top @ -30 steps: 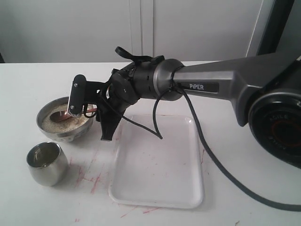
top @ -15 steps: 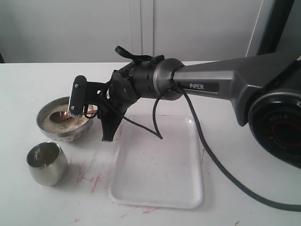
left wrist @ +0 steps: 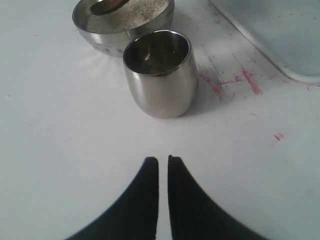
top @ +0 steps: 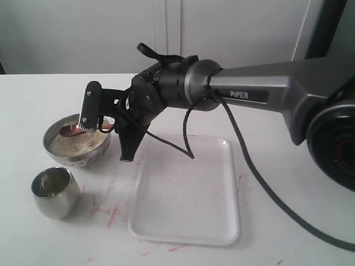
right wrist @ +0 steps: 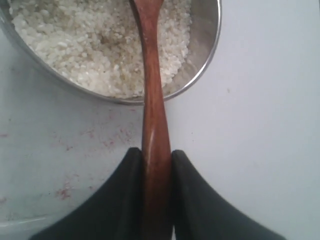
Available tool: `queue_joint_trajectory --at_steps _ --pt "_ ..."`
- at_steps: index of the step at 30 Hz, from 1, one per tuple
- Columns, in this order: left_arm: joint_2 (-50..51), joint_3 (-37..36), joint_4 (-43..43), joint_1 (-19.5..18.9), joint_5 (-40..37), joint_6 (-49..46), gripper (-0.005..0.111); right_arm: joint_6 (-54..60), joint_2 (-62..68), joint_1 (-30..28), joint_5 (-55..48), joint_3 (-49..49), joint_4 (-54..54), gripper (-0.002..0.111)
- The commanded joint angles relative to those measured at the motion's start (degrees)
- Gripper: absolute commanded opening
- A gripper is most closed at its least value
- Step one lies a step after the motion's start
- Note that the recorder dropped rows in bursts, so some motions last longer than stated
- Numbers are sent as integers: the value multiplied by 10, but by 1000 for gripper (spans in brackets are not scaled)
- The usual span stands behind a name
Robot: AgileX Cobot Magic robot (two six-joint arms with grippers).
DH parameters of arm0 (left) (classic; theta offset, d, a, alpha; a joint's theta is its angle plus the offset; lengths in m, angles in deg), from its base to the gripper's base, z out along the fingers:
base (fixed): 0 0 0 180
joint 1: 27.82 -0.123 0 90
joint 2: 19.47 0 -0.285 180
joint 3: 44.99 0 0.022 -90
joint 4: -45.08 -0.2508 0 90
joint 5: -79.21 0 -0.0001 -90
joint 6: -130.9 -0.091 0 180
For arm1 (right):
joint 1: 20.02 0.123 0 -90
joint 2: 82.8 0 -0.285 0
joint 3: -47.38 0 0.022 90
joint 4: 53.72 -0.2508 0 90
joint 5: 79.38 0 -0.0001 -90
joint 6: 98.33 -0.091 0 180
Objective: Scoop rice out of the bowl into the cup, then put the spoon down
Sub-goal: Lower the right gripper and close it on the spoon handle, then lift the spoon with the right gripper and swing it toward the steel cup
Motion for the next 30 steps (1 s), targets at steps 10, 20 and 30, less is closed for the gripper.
queue_joint_trajectory --at_steps 10,20,30 --pt "-2 -3 6 3 -2 -2 14 -4 -113 54 -141 -4 188 0" --pt "-2 -3 6 3 -2 -2 14 -51 -139 122 -285 -4 300 0" --pt "-2 -3 6 3 -2 -2 14 -173 -145 183 -338 -4 465 0"
